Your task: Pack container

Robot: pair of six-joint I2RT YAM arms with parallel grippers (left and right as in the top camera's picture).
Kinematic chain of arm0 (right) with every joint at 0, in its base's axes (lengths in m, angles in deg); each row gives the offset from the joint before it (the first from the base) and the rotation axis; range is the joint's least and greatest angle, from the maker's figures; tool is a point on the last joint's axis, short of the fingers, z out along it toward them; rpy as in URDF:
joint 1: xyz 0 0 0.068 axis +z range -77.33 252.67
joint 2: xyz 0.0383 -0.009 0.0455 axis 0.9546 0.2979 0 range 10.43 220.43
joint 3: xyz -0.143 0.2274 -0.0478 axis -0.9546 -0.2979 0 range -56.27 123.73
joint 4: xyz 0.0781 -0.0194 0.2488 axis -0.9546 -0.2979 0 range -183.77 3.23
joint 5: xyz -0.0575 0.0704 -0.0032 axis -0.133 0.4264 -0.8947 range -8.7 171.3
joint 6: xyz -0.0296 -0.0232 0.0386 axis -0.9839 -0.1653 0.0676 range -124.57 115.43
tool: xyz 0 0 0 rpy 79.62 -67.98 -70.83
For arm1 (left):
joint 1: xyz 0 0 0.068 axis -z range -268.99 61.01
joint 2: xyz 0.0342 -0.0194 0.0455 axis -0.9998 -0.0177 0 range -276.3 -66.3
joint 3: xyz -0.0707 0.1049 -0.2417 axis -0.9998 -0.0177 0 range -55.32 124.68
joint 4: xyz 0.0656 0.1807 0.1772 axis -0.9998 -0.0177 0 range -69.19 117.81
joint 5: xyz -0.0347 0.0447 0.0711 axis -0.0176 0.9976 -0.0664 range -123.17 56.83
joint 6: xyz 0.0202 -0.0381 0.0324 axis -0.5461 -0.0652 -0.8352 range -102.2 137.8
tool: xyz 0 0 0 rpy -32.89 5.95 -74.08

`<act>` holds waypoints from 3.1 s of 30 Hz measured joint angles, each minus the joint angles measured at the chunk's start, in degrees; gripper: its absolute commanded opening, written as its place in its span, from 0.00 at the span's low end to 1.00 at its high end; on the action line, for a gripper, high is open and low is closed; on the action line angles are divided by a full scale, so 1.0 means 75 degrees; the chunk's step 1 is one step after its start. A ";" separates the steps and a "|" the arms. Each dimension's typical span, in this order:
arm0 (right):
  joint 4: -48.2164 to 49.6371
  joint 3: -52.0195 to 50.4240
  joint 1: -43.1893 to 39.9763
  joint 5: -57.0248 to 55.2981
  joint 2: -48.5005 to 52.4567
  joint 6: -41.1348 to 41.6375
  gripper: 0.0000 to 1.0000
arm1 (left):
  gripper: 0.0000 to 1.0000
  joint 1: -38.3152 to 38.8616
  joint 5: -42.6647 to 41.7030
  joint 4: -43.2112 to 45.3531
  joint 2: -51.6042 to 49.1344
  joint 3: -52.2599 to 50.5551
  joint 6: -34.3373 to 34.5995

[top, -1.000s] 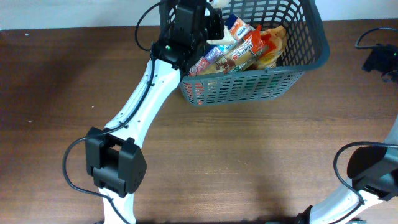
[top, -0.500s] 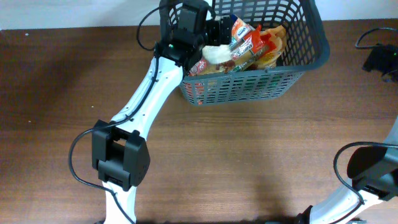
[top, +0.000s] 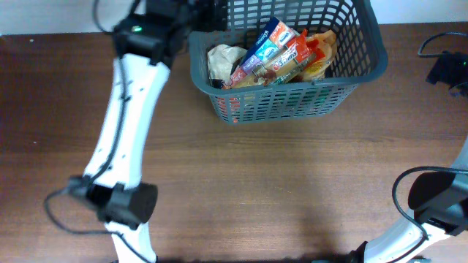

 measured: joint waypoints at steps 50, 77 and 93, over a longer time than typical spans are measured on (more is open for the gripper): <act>-0.0003 0.0000 0.0000 0.0000 0.0000 0.0003 0.99 | 0.99 -0.0475 0.0038 -0.5796 0.9139 -0.2078 0.1300; 0.0000 0.0000 0.0000 0.0000 0.0000 0.0000 0.99 | 0.99 -0.0933 -0.0973 -0.1947 1.0544 -0.6242 -0.1425; -0.0003 0.0000 0.0000 0.0000 0.0000 0.0000 0.99 | 0.99 -0.1929 -0.1577 0.2398 1.3216 -1.1584 -0.1766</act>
